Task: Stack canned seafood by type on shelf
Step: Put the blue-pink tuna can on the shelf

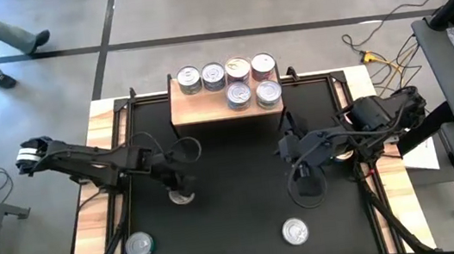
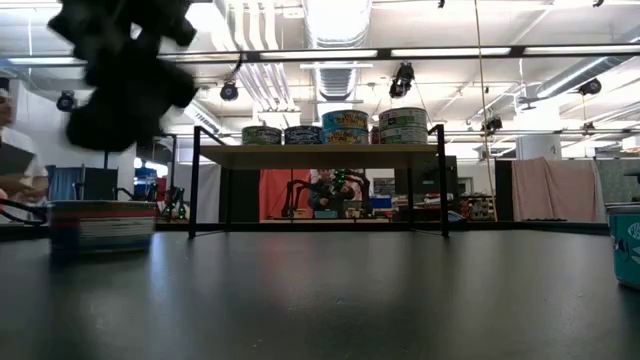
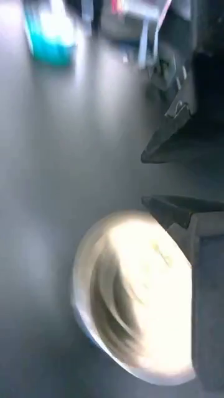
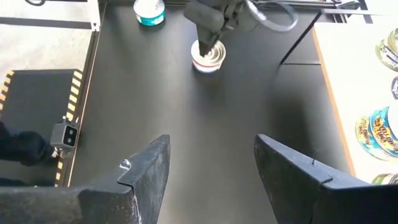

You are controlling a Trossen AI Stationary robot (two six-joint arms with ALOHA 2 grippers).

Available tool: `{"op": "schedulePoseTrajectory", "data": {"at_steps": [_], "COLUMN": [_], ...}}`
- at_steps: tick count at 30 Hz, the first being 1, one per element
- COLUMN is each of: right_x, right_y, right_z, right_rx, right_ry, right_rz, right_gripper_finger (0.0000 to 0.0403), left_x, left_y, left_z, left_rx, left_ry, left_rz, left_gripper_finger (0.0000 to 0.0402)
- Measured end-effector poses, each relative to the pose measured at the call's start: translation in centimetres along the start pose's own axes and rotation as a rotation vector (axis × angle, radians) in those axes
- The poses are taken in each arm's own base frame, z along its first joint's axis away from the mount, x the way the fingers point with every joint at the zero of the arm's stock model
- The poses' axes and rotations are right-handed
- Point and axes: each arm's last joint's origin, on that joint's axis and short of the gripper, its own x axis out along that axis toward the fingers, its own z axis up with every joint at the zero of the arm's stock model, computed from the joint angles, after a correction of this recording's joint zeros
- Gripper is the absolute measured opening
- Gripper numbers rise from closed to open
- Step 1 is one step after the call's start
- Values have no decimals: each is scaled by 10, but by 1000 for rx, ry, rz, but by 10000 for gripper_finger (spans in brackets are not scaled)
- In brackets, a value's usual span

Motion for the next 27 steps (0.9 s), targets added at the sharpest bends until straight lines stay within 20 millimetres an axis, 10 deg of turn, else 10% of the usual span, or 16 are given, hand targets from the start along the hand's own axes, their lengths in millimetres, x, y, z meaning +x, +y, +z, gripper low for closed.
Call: {"op": "schedulePoseTrajectory", "data": {"at_steps": [6, 15, 27], "right_x": [1, 4, 2], "right_y": [3, 10, 7], "right_z": [-1, -3, -12], "right_rx": [37, 85, 72], "right_ry": [16, 27, 88], "right_rz": [11, 13, -62], "right_gripper_finger": [224, 224, 224], "left_x": [-25, -44, 20], "left_y": [-42, 5, 30], "left_z": [3, -27, -18], "left_rx": [156, 14, -36], "left_ry": [-157, 90, 95], "left_rz": [-9, 787, 884], "left_gripper_finger": [74, 74, 6]}}
